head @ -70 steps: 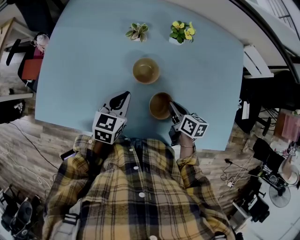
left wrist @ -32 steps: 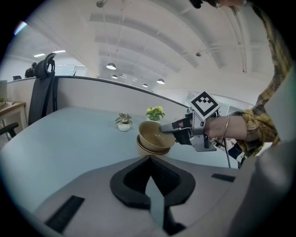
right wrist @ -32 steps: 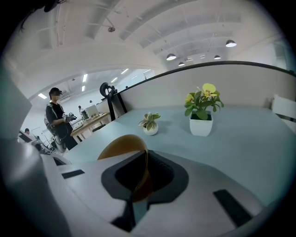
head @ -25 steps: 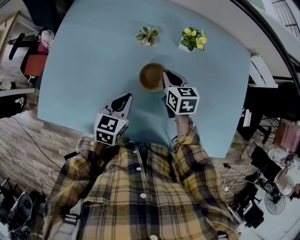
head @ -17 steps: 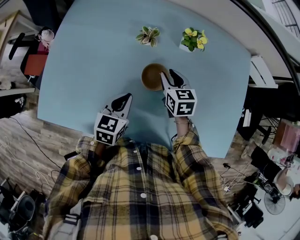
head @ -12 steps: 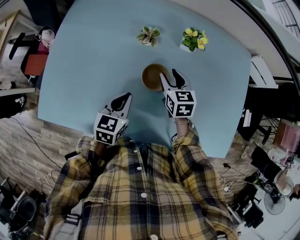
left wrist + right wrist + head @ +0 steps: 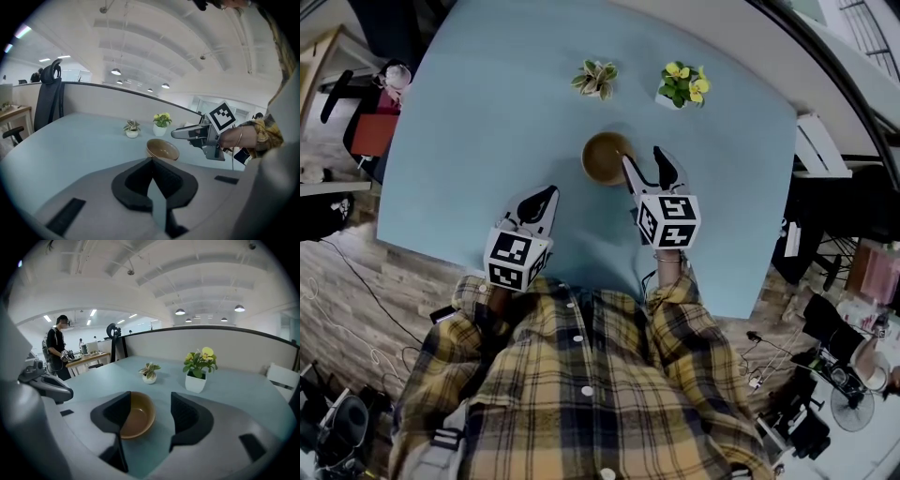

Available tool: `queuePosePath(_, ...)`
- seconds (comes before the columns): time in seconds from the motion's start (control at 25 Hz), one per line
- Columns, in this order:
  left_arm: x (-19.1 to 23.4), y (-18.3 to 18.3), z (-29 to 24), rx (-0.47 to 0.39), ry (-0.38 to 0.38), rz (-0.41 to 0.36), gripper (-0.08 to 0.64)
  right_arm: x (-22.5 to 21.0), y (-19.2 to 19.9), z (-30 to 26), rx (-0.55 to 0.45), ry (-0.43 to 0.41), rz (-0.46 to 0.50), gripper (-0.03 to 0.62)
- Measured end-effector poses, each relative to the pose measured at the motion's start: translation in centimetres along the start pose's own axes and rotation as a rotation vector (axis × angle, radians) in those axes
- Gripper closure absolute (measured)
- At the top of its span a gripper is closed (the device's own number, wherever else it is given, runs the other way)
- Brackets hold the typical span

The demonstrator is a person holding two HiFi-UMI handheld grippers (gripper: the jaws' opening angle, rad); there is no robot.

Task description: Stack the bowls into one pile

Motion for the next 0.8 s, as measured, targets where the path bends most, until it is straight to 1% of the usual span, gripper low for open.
queuePosePath(0.28, -1.3, -1.2, 0.8, -0.035, 0.007, -0.038, 0.569, -1.5, -1.9, 4.2, -0.093, 0.050, -0.044, 0.344)
queuePosePath(0.44, -2.6, -1.7, 1.3, -0.054, 0.029, -0.066, 0.569, -1.8, -2.6, 6.7, -0.134, 0.048, -0.076, 0.344)
queuePosePath(0.56, -4.1, -2.3, 1.8, -0.075, 0.053, -0.087, 0.569, -1.6, -2.7, 8.9, -0.158, 0.050, -0.068, 0.347)
queuePosePath(0.8, -6.2, -4.5, 3.2, -0.136, 0.077, -0.127, 0.569, -1.0, -3.3, 13.3, -0.227, 0.047, -0.051, 0.409)
Point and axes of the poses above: the fingertips, and each gripper's own axes: z backward along the fingers, x to its left, y out of its underside, the point moved 6 cm from there along z, backward along the fingers, and after that the axes turned 10 degrees about y, right-handed, at the moved point
